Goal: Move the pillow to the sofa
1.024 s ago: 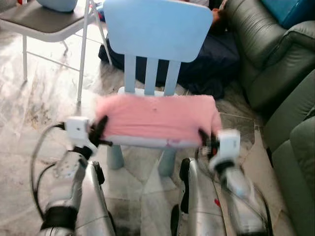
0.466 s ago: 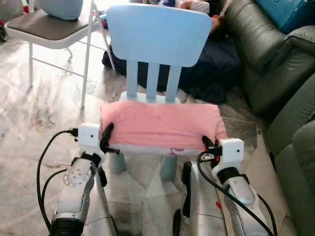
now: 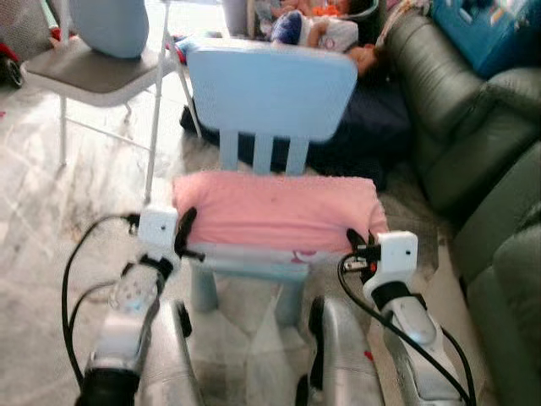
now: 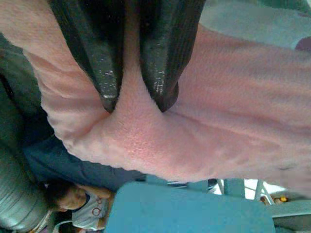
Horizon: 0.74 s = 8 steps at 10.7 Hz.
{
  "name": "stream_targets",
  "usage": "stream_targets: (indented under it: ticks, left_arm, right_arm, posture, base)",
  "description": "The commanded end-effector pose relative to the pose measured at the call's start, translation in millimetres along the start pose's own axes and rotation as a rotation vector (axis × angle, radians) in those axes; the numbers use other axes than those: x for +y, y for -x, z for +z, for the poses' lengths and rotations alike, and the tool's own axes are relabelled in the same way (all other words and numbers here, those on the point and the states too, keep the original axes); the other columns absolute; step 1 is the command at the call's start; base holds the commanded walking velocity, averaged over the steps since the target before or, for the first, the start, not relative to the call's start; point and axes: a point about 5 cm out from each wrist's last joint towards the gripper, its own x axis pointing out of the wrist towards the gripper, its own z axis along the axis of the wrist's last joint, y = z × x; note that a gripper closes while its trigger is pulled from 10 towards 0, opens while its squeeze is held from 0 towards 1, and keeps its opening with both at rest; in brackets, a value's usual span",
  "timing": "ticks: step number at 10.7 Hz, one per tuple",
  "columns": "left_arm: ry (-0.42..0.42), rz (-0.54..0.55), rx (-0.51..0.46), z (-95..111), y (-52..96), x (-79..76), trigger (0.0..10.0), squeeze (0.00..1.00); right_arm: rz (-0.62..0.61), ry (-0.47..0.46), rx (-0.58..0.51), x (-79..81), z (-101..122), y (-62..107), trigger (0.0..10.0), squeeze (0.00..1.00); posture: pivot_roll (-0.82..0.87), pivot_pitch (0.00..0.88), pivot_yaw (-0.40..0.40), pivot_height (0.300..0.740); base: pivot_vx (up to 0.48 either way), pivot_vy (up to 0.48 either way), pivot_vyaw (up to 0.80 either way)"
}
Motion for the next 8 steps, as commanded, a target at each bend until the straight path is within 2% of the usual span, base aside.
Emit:
stream_targets:
  ticks: [1,3,5,6,7,8]
  left_arm:
    - [-0.033,0.01,-0.017,2,-2.1,2.7,10.0,0.0]
    - [-0.011,0.012,-0.031,4,-2.1,-3.4,10.0,0.0]
    - [0.024,0.011,-0.028,2,-1.6,-7.4,10.0,0.0]
    - [0.016,0.012,-0.03,2,-2.6,-8.6,10.0,0.0]
    - [-0.041,-0.007,-0.018,1,-3.9,-9.7,10.0,0.0]
    - [-0.01,-0.037,-0.005,0,-3.7,-11.7,10.0,0.0]
  right_arm:
    - [-0.022,0.007,-0.027,-6.3,8,-0.3,10.0,0.0]
    - [-0.038,0.014,-0.043,-7.4,9,2.2,10.0,0.0]
    - [-0.048,0.014,-0.044,-9.1,12,0.7,10.0,0.0]
    - [-0.051,0.015,-0.043,-10.2,12,-0.2,10.0,0.0]
    - [-0.06,0.01,-0.042,-12.4,13,-1.5,10.0,0.0]
    - [-0.063,0.009,-0.042,-12.6,13,-1.7,10.0,0.0]
  posture:
    - [0.0,0.0,-0.07,0.594]
    - [0.0,0.0,-0.065,0.594]
    - [-0.01,0.0,-0.065,0.629]
    - [-0.01,0.0,-0.066,0.644]
    - [-0.02,0.0,-0.065,0.669]
    - [-0.02,0.0,-0.064,0.684]
  base:
    - [0.0,0.0,0.0]
    - [0.0,0.0,0.0]
    - [0.0,0.0,0.0]
    - [0.0,0.0,0.0]
    - [0.0,0.0,0.0]
    - [0.0,0.0,0.0]
